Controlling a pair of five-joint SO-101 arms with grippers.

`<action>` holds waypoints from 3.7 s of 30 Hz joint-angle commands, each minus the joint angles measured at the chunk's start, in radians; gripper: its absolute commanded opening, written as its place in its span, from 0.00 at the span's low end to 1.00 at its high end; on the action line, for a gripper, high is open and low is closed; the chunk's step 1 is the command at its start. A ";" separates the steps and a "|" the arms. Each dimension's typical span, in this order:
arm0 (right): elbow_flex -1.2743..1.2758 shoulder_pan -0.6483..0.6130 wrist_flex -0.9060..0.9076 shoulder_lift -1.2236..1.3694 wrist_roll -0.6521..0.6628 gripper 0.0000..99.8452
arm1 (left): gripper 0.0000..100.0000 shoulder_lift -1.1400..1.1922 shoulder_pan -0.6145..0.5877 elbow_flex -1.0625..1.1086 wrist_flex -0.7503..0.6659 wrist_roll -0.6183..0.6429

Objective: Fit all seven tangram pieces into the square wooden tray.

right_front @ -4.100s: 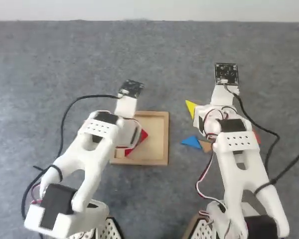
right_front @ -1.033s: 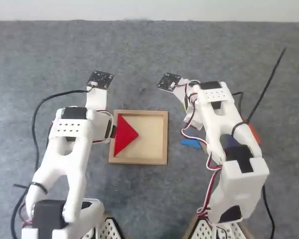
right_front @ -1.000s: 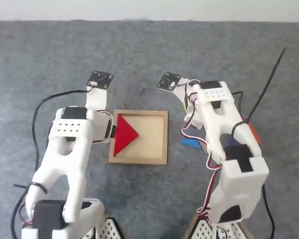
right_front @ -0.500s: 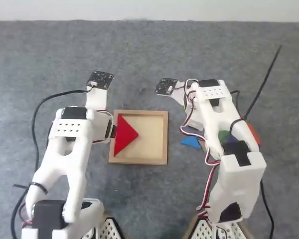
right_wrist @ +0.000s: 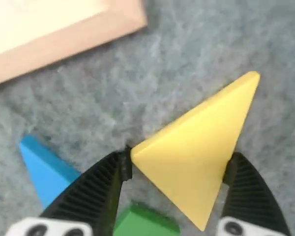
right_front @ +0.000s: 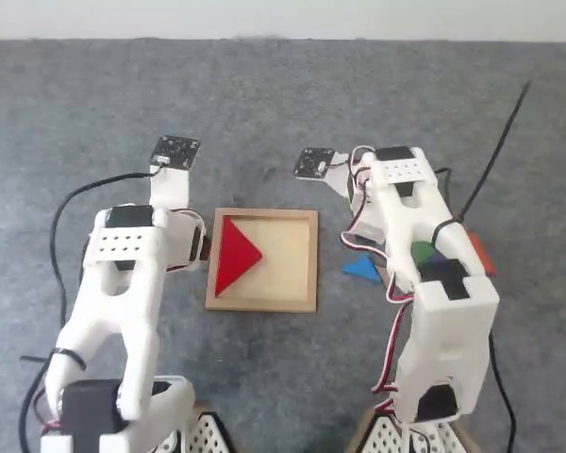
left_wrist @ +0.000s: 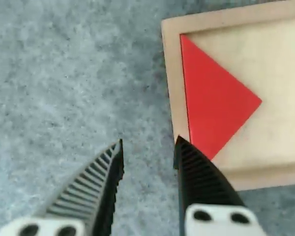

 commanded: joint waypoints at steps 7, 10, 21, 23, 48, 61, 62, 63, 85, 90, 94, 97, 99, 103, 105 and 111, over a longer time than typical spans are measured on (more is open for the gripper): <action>-0.123 0.024 0.041 0.048 0.003 0.11 | 0.16 -0.025 -0.003 0.002 -0.029 -0.021; -0.118 0.024 0.053 0.004 -0.003 0.09 | 0.16 -0.025 -0.002 0.004 -0.029 -0.023; -0.117 -0.018 0.145 -0.105 -0.072 0.26 | 0.16 -0.025 -0.006 0.005 -0.029 -0.025; -0.117 -0.042 0.139 -0.102 -0.106 0.34 | 0.16 -0.025 -0.006 0.007 -0.029 -0.023; -0.198 -0.191 -0.038 0.021 -0.743 0.35 | 0.16 -0.026 -0.008 0.061 -0.078 0.018; -0.227 -0.127 -0.012 0.084 -0.744 0.35 | 0.16 -0.026 -0.008 0.062 -0.083 0.017; -0.247 -0.127 0.010 0.093 -0.744 0.35 | 0.16 -0.026 -0.008 0.062 -0.092 0.017; -0.265 -0.127 0.028 0.108 -0.744 0.35 | 0.16 -0.025 -0.009 0.062 -0.097 0.017; -0.443 -0.053 0.194 0.268 -0.741 0.35 | 0.16 -0.025 -0.035 0.062 -0.097 0.015; -0.443 -0.051 0.237 0.268 -0.658 0.35 | 0.16 -0.026 -0.034 0.062 -0.095 0.017; -0.440 -0.059 0.243 0.269 -0.629 0.35 | 0.16 -0.026 -0.034 0.062 -0.095 0.017; -0.439 -0.059 0.248 0.269 -0.597 0.35 | 0.16 -0.026 -0.034 0.064 -0.094 0.015; -0.439 -0.059 0.268 0.269 -0.574 0.35 | 0.16 -0.031 -0.034 0.064 -0.094 0.017; -0.437 -0.053 0.278 0.271 -0.569 0.22 | 0.16 -0.034 -0.032 0.064 -0.094 0.020; -0.437 -0.048 0.278 0.271 -0.568 0.17 | 0.16 -0.034 -0.032 0.064 -0.092 0.020; -0.436 -0.025 0.280 0.265 -0.566 0.20 | 0.16 -0.034 -0.032 0.064 -0.092 0.020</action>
